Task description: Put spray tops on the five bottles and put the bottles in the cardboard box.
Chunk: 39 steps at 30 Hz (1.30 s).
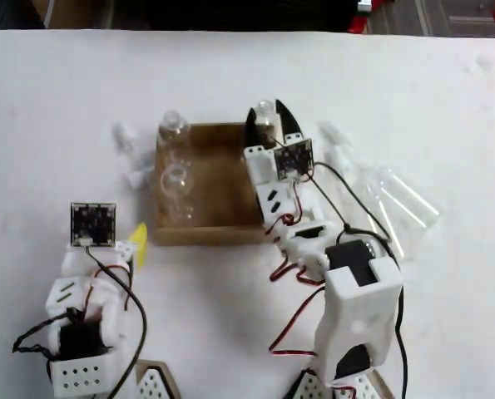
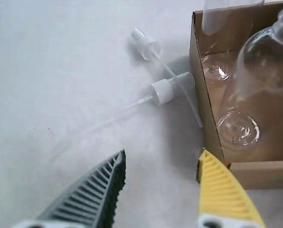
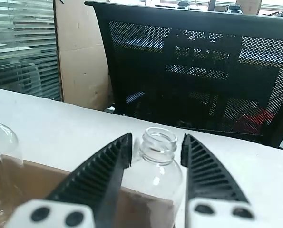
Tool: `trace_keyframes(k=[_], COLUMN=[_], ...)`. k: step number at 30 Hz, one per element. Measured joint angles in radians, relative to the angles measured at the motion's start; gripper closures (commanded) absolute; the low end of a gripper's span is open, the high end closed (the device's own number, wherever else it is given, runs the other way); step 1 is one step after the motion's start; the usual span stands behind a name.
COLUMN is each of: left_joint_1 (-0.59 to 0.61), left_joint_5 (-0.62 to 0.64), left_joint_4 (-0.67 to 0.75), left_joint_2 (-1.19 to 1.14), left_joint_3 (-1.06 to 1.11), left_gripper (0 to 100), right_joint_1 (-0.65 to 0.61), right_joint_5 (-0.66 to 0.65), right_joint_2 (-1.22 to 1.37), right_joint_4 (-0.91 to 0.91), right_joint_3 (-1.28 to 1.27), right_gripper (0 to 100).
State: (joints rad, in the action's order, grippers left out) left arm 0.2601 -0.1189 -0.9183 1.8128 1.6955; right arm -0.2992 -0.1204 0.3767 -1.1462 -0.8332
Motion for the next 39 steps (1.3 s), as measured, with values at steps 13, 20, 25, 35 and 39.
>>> trace_keyframes(k=[13, 20, 25, 35, 39], left_joint_1=[0.000, 0.000, 0.000, 0.000, 0.000], left_joint_5=[0.000, 0.000, 0.000, 0.000, 0.000], left_joint_4=[0.000, 0.000, 0.000, 0.000, 0.000], left_joint_2=[0.000, 0.000, 0.000, 0.000, 0.000], left_joint_3=[0.000, 0.000, 0.000, 0.000, 0.000], left_gripper=[77, 77, 77, 77, 77], right_joint_1=[-0.040, -0.077, -0.222, -0.339, -0.356], right_joint_5=[0.029, 0.164, 0.169, 0.206, 0.261], right_joint_2=[-0.333, -0.680, -0.982, -1.181, -1.034], right_joint_4=[0.199, 0.611, 1.051, 1.323, 1.269], right_joint_3=[-0.135, -0.149, -0.149, -0.149, -0.149], right_gripper=[86.1, 86.1, 86.1, 86.1, 86.1])
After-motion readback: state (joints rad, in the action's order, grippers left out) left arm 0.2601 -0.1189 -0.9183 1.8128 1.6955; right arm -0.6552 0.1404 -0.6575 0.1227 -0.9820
